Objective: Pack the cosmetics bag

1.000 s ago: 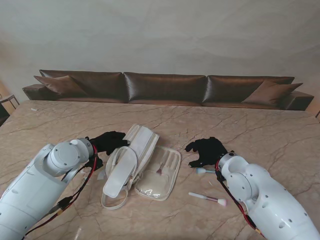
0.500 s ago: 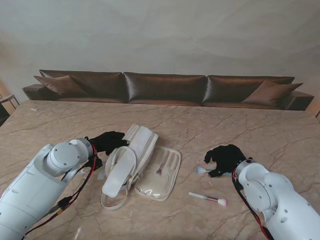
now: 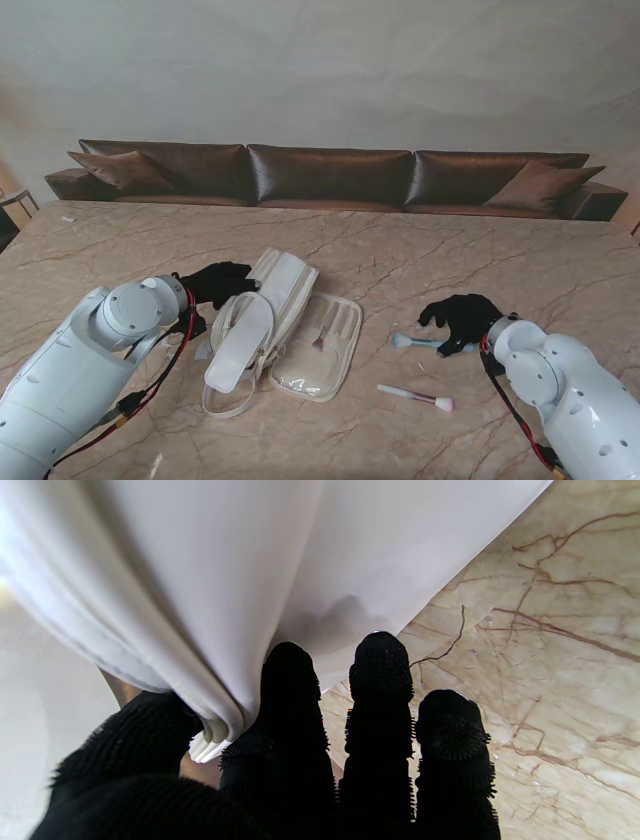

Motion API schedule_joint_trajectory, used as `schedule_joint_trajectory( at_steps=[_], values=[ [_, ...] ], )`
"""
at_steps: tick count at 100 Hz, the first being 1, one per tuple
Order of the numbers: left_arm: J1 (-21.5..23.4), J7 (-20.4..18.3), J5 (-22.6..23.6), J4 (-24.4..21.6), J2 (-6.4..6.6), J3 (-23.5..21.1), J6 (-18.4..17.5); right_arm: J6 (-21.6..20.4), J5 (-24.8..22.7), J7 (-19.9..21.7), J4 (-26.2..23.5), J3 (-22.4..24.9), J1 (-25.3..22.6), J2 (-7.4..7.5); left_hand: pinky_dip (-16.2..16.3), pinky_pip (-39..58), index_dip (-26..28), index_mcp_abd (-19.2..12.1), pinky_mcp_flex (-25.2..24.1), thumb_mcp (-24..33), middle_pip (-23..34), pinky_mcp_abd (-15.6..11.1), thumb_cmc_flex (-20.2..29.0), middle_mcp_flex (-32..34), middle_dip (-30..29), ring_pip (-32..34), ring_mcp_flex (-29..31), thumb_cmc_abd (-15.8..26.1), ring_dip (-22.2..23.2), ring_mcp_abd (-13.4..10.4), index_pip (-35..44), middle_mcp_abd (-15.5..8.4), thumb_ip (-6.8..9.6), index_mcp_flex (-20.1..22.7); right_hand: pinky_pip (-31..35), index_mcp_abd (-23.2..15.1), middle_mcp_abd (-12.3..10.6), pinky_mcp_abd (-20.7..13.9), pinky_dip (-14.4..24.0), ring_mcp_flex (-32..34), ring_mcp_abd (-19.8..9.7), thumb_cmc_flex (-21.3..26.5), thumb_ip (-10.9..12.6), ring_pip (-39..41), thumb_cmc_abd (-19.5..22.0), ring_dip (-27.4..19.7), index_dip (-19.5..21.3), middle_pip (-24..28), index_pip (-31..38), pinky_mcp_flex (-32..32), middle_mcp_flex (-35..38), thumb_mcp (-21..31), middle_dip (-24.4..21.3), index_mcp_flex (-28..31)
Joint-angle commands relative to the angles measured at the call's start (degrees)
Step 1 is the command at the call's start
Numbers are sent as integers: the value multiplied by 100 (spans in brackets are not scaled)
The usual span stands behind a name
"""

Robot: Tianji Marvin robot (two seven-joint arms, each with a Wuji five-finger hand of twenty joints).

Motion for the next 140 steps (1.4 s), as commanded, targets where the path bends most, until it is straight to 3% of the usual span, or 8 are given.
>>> schedule_joint_trajectory(
  at_steps=[1,53,74,87,96,118,131,140],
  values=[
    [-2,-33,-21,-18,-29,-4,-22,-74,-47,-34,82,-36,34,0,107,19,78,-1105,-29,725,29,41,572,-48,49,-7,-91,643,11,39,458,-793,314,87,-69,-189,-110,54,-29,-166,-130,67,-98,65,-273,60,-78,4,111,-83,-147,215,3,-202],
    [14,27,-61,20,-48,-20,-40,-390,-179,-982,1160,-657,559,1,105,16,65,-1095,-43,734,25,35,566,-53,45,-10,-102,636,10,43,454,-791,314,72,114,-566,-224,10,-46,-290,-186,-2,-140,461,-538,131,1,433,808,8,-114,391,208,560],
    [30,26,-72,17,-48,-38,-31,-529,-169,-1094,1358,-874,679,13,107,18,52,-1075,-49,746,26,45,570,-52,43,-8,-102,628,11,53,450,-785,316,67,268,-1343,-405,-11,-123,-198,-229,160,-144,608,-763,162,1029,674,1678,64,109,516,583,1244],
    [48,22,-71,12,-45,-57,-27,-638,-253,-1096,1377,-939,676,39,108,15,41,-1070,-54,753,25,52,567,-56,41,-10,-106,623,11,58,453,-781,316,58,296,-1571,-468,-23,-126,-201,-246,170,-153,674,-849,222,1424,742,1937,62,190,547,732,1461],
    [59,23,-77,11,-45,-64,-31,-708,-349,-1137,1397,-994,661,60,110,17,33,-1060,-54,758,28,55,566,-51,41,-8,-106,622,11,61,460,-776,316,63,315,-1728,-506,-33,-122,-190,-258,240,-525,729,-920,270,1523,781,2023,69,236,505,833,1536],
    [62,33,-103,27,-52,-55,-43,-741,-597,-1467,1595,-1252,694,105,112,14,17,-1055,-56,769,29,48,555,-54,39,-10,-106,615,9,55,467,-778,320,54,480,-2000,-607,-86,-99,-28,-309,941,-1117,901,-832,362,1215,860,2121,226,426,430,953,1640],
    [56,45,-113,34,-56,-47,-47,-656,-622,-1680,1740,-1394,751,103,113,17,6,-1052,-51,777,28,46,555,-56,37,-8,-103,614,9,52,470,-781,322,48,589,-2120,-655,-106,-108,81,-338,1427,-1112,986,-419,396,786,897,2216,310,551,383,958,1679],
    [54,45,-120,31,-58,-47,-32,-595,-593,-1837,1841,-1475,805,87,113,17,-3,-1050,-54,777,25,47,555,-57,34,-8,-103,618,8,56,468,-783,318,40,659,-2198,-663,-103,-144,167,-342,1480,-1114,1045,-278,421,201,931,2549,341,660,281,949,1727]
  ],
)
